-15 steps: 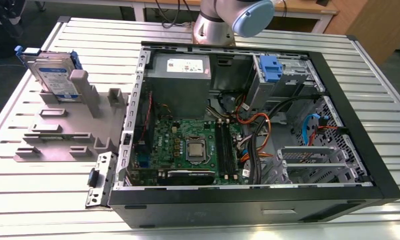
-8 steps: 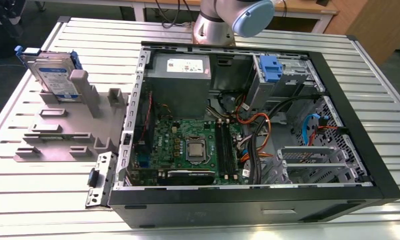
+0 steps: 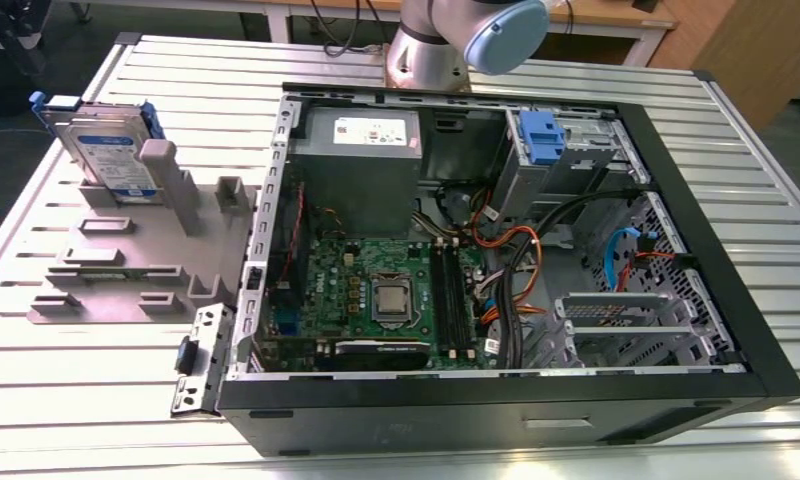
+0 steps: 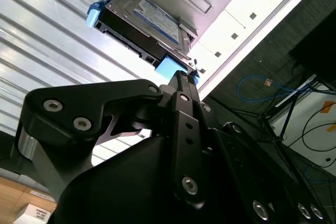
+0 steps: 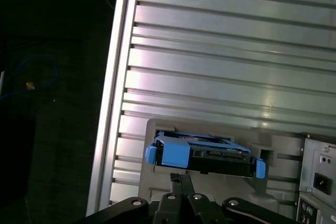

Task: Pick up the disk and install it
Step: 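Pick up the disk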

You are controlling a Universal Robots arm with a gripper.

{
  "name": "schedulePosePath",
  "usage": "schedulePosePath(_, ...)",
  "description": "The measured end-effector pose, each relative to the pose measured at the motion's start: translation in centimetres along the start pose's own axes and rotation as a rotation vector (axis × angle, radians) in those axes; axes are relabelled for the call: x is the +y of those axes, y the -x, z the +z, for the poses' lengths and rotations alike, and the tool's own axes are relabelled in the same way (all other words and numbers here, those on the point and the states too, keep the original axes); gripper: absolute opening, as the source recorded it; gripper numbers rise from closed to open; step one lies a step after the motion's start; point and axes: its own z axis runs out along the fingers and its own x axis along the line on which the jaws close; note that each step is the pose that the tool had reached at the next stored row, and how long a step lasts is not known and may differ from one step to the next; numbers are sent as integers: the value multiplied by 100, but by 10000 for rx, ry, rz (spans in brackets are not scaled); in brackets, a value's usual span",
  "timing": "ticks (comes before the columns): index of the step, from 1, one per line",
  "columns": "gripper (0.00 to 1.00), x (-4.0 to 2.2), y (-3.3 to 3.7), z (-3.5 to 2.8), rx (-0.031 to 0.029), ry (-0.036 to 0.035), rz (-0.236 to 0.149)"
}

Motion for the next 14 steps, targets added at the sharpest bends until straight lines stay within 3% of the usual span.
schedulePosePath(14,11,0,0,0,6,0,-137)
